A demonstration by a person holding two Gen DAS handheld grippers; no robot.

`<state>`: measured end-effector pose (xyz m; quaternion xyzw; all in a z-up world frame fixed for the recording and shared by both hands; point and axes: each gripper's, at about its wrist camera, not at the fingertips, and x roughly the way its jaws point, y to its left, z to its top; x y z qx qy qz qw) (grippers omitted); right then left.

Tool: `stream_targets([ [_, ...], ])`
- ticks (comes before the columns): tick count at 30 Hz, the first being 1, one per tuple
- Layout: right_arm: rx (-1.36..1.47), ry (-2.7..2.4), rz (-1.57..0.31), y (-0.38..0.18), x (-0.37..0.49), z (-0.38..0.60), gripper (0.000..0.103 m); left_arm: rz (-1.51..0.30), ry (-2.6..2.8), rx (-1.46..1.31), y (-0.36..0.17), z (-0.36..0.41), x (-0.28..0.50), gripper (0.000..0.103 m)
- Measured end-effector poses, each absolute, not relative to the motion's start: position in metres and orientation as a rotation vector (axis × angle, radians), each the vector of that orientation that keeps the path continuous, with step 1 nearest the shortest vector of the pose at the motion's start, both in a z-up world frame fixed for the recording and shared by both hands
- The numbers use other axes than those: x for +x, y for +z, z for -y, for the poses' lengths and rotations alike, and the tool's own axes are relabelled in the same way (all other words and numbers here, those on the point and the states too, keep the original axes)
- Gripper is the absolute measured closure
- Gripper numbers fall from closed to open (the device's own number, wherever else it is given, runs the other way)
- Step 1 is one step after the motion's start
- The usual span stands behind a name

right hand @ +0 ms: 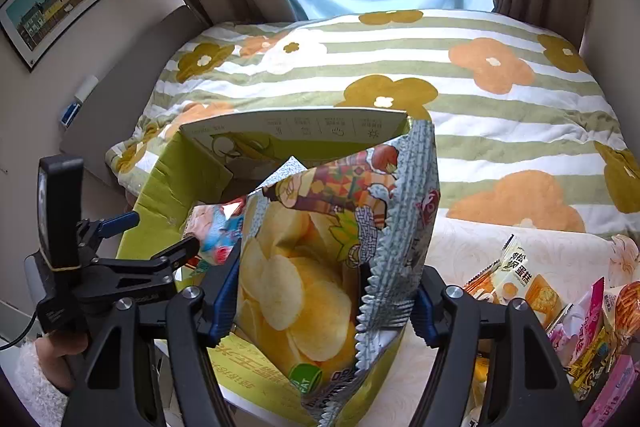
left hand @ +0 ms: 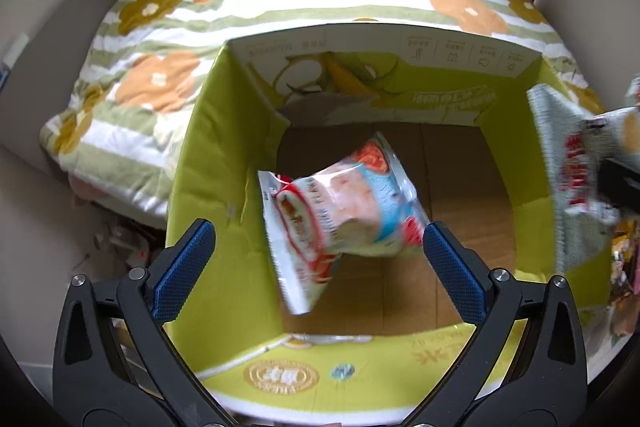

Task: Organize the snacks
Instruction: 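Open the left tool and the right tool to drop both bags into the box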

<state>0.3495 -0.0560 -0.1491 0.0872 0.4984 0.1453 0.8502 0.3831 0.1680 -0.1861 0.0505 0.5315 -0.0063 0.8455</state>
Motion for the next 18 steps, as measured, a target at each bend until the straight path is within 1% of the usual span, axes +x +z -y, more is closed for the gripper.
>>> stream_targets([
  [4, 0.147, 0.328, -1.087, -0.155, 0.352, 0.046, 0.037, -1.120, 0.000, 0.048, -0.182, -0.179, 0.367, 0.000],
  [9, 0.140, 0.383, -1.105, -0.158, 0.356, 0.029, 0.036, -1.101, 0.021, 0.056, -0.173, -0.185, 0.354, 0.000],
  [10, 0.134, 0.385, -1.123, -0.160, 0.357, 0.025, 0.032, -1.098, 0.025, 0.056, -0.171, -0.187, 0.353, 0.000],
  [11, 0.131, 0.382, -1.130, -0.162, 0.356, 0.022, 0.019, -1.092, 0.031, 0.052, -0.169, -0.189, 0.350, 0.000],
  [12, 0.124, 0.376, -1.135, -0.165, 0.356, 0.019, 0.011, -1.090, 0.031, 0.047, -0.168, -0.191, 0.349, 0.000],
  [13, 0.119, 0.376, -1.136, -0.167, 0.354, 0.017, 0.000, -1.087, 0.031, 0.037, -0.167, -0.193, 0.347, 0.000],
  [18, 0.059, 0.379, -1.131, -0.171, 0.341, 0.010, 0.000, -1.085, 0.025, 0.019, -0.166, -0.197, 0.338, 0.000],
])
